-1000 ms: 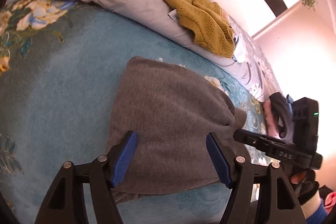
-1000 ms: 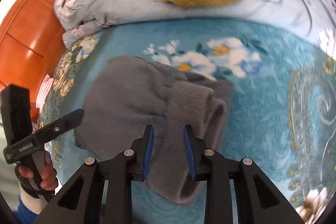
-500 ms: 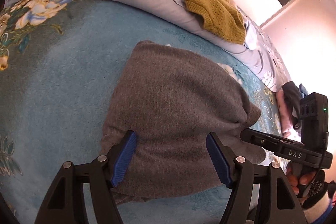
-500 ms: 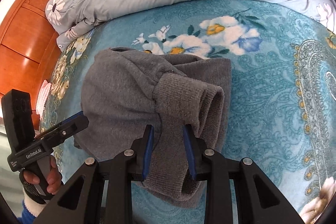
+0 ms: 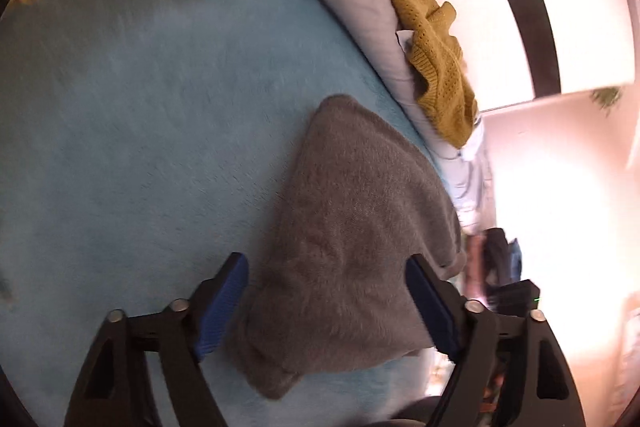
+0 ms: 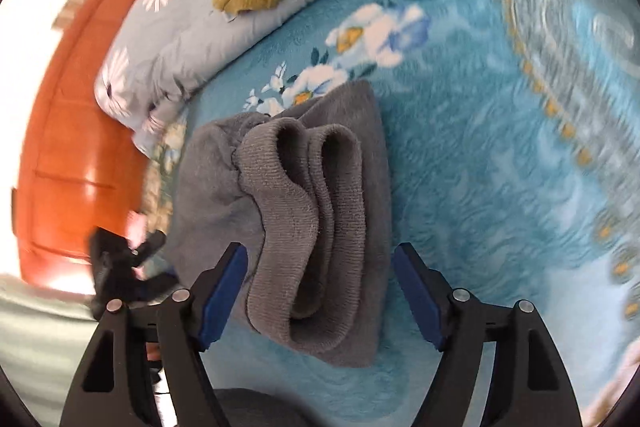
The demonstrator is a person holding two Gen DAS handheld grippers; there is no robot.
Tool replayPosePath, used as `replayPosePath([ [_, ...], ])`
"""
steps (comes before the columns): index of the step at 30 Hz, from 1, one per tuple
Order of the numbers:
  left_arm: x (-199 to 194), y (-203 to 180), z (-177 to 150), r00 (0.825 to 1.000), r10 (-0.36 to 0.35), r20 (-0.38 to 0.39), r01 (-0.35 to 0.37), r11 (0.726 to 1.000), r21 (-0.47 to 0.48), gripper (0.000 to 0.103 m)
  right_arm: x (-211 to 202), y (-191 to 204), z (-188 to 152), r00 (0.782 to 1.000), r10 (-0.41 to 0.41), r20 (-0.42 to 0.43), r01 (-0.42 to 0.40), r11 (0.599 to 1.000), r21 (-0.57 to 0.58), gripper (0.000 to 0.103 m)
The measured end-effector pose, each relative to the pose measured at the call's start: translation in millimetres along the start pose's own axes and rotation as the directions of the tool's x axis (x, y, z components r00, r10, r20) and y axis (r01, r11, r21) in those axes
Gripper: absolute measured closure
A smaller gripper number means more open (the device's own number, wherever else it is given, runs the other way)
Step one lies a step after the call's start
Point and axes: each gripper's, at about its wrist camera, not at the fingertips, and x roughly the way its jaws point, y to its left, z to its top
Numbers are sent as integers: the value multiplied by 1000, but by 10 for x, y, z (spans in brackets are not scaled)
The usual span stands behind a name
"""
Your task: Fold clothes
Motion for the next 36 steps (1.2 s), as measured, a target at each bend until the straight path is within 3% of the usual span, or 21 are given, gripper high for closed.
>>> replayPosePath([
  [4,183,-62,78,998,-14,-57,17,999,49,0,136,-84,38,999,44,-16,-43,998,54,14],
  [6,267,-97,116,994,-51,-97,56,997,53,0,185,-84,57,998,59,-11,-59,997,56,9],
  [11,450,-206,194,988,-2,-157,21,993,118,0,266,-79,112,995,97,1,-97,994,57,5],
  [17,473,-257,120,988,7,-155,22,983,185,0,285,-110,131,992,122,-2,-122,991,46,3],
  [22,542,-257,248,981,8,-192,18,991,132,0,288,-110,146,991,133,4,-133,991,24,3],
  [28,521,-242,296,983,-32,-183,51,994,101,1,413,26,235,994,112,-7,-112,993,-40,5],
  [32,550,-374,269,979,-78,-190,105,985,137,1,448,25,276,994,113,6,-113,993,-33,19],
  [36,716,-512,226,977,1,-215,44,978,206,4,428,-3,261,995,102,10,-101,995,-16,35],
])
